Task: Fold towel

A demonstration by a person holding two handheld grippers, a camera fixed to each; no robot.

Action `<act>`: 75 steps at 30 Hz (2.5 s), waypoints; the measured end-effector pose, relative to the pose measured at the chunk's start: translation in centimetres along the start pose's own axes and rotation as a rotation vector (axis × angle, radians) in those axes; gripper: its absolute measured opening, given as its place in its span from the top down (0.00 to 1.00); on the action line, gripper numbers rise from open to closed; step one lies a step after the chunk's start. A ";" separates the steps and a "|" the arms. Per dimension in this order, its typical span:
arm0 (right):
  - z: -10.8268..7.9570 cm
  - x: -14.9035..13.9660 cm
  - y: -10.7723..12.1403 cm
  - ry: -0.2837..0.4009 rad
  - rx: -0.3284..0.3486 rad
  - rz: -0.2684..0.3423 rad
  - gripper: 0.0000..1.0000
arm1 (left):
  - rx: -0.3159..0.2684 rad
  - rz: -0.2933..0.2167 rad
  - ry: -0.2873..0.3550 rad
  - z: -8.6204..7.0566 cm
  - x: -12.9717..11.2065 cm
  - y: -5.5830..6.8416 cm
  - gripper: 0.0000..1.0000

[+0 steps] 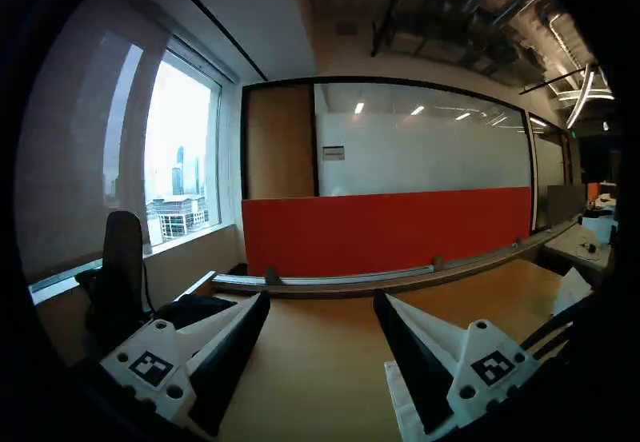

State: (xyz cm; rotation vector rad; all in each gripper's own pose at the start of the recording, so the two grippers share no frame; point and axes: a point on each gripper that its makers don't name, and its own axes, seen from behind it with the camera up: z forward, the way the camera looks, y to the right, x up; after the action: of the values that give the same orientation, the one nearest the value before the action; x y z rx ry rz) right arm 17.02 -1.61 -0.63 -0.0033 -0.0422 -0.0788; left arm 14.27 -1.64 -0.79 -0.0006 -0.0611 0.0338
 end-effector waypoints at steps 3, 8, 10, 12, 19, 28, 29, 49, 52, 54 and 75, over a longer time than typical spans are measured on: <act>-0.2 -0.1 -0.5 -0.017 0.021 -0.020 0.00 | -0.023 0.011 -0.012 0.0 0.1 0.4 0.04; -0.6 -0.1 -1.7 -0.049 0.078 -0.054 0.00 | -0.079 0.026 -0.040 -0.2 0.2 1.5 0.04; -0.8 -0.1 -2.3 -0.062 0.105 -0.065 0.00 | -0.105 0.033 -0.054 -0.3 0.1 2.0 0.04; -1.0 -0.3 -2.9 -0.078 0.138 -0.077 0.00 | -0.134 0.042 -0.071 -0.4 0.0 2.5 0.04; -1.7 -1.2 -5.0 -0.144 0.261 -0.110 0.00 | -0.207 0.063 -0.129 -1.1 -1.3 4.0 0.04; -2.3 -2.2 -6.3 -0.205 0.343 -0.109 0.00 | -0.263 0.067 -0.188 -1.9 -3.4 5.4 0.04; -2.4 -2.6 -6.6 -0.214 0.354 -0.113 0.00 | -0.266 0.070 -0.194 -2.0 -3.6 5.5 0.04; -4.1 -9.5 -9.1 -0.356 0.466 -0.179 0.00 | -0.371 0.135 -0.289 -3.2 -9.8 8.3 0.04; -4.4 -10.6 -9.3 -0.367 0.473 -0.182 0.00 | -0.385 0.146 -0.311 -3.3 -11.3 8.8 0.04; -4.6 -11.4 -9.6 -0.378 0.480 -0.180 0.00 | -0.395 0.153 -0.324 -3.4 -12.2 9.1 0.04; -6.2 -21.2 -11.8 -0.504 0.534 -0.202 0.00 | -0.471 0.193 -0.478 -5.0 -22.3 11.4 0.04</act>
State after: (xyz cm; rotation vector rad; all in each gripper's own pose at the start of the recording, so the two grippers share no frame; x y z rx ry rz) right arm -4.80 -11.69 -7.67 0.5169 -0.5668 -0.2657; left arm -8.04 8.97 -7.16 -0.4703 -0.5463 0.2120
